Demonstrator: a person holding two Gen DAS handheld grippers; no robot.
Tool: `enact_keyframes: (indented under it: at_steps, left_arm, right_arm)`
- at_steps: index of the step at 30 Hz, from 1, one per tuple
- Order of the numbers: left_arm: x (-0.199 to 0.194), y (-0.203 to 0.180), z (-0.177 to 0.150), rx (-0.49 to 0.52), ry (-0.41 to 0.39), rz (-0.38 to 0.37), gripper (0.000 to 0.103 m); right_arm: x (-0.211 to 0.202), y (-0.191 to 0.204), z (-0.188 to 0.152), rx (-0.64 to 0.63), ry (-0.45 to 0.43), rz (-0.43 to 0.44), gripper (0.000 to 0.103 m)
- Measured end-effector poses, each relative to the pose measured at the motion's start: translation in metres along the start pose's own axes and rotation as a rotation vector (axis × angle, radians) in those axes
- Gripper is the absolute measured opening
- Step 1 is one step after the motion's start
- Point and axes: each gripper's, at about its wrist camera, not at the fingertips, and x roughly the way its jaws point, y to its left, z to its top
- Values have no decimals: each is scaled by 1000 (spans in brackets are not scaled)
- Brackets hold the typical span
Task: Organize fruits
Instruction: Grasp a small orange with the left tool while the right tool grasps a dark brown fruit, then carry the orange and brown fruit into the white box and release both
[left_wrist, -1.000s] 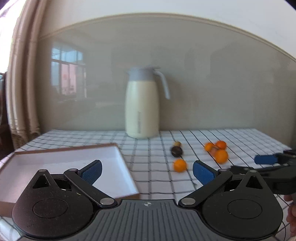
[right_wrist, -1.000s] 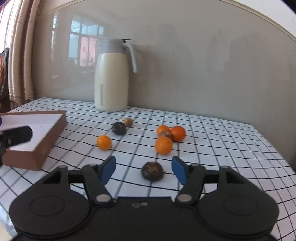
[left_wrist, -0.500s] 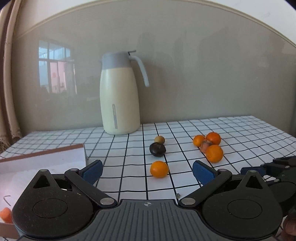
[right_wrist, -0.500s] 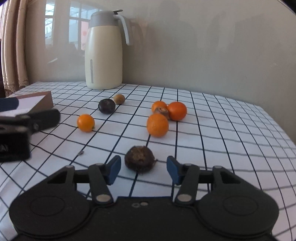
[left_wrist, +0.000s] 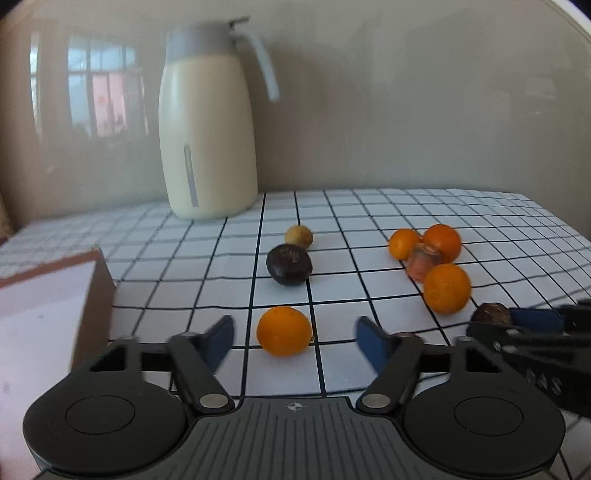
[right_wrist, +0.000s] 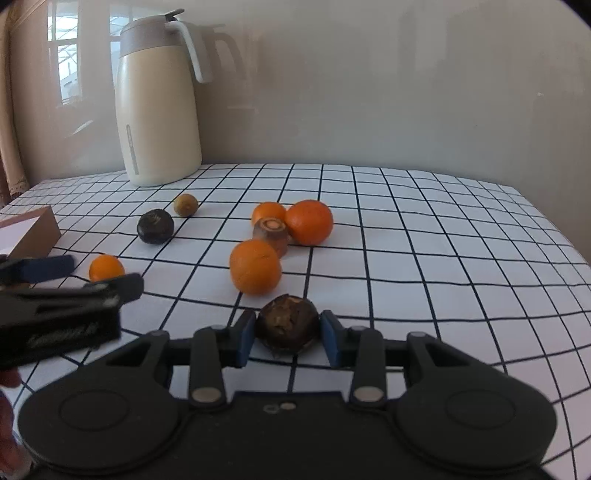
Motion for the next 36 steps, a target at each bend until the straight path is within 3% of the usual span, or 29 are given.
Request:
enact_keyframes:
  at_steps: [2,6,20,36]
  left_arm:
    - [11,1,2,-24,50,-7,48]
    - [11,-3,1,-18,46,-1,35]
    - [-6,-7,1,7,18,-25,34]
    - [-84,11,-3,14,-95,-9,34]
  right_arm:
    - [1,0,0,-5,1,0,29]
    - [2,-1,1,6,5,5,29]
    - [0,0,2,3,4,7,28]
    - [-61,10,5,3,-94,-4,28]
